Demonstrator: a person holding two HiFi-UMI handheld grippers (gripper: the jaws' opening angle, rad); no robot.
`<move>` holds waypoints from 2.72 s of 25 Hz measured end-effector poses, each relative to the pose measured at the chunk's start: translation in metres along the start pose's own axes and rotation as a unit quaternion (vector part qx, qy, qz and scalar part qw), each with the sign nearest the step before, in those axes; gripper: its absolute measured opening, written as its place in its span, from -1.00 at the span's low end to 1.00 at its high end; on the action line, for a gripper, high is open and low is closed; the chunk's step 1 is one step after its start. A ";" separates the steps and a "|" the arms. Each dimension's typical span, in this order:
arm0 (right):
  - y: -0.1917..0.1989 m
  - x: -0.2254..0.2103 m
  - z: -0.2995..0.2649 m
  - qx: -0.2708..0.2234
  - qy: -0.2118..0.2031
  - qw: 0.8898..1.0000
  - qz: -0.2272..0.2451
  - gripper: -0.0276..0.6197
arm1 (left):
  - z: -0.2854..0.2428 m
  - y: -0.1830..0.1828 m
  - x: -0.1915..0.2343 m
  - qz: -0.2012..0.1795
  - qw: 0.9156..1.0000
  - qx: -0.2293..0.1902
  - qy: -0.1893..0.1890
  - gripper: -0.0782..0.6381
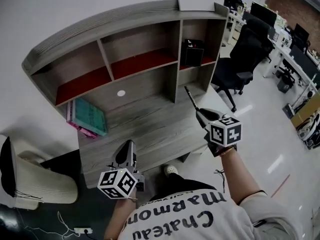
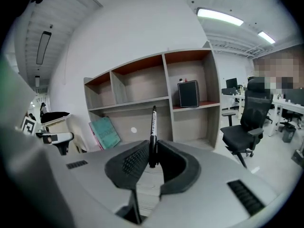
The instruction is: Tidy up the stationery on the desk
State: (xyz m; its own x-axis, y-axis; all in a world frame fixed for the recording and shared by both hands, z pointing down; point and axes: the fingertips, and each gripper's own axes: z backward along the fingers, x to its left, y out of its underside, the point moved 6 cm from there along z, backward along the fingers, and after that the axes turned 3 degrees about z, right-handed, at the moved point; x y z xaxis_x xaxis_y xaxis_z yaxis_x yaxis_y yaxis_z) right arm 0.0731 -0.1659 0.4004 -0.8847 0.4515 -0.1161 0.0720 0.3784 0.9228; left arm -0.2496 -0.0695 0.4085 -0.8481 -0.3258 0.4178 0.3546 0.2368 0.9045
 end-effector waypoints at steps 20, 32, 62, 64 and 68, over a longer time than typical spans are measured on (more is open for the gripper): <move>-0.059 -0.066 0.057 -0.052 0.050 0.996 0.056 -0.69 | -0.073 0.016 -0.059 -0.032 0.996 0.041 0.076 -0.74; -0.124 -0.152 -0.005 -0.017 -0.015 0.988 0.153 -0.69 | -0.174 0.009 -0.101 -0.032 0.998 0.020 0.051 -0.74; -0.228 -0.192 -0.097 0.204 0.005 0.790 0.578 -0.69 | -0.292 -0.006 -0.138 -0.053 0.998 0.016 0.039 -0.74; -0.228 -0.187 -0.101 0.210 0.009 0.786 0.581 -0.69 | -0.288 -0.011 -0.130 -0.051 0.998 0.014 0.036 -0.74; -0.226 -0.177 -0.108 0.215 0.009 0.786 0.580 -0.69 | -0.284 -0.015 -0.122 -0.045 0.998 0.014 0.035 -0.74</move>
State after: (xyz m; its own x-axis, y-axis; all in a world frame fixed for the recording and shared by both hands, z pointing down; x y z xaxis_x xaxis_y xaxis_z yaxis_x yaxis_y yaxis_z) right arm 0.1640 -0.4188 0.2519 -0.1150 0.6843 0.7201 0.9803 -0.0387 0.1934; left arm -0.0400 -0.2937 0.3683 -0.8465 -0.4096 0.3400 0.2658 0.2282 0.9366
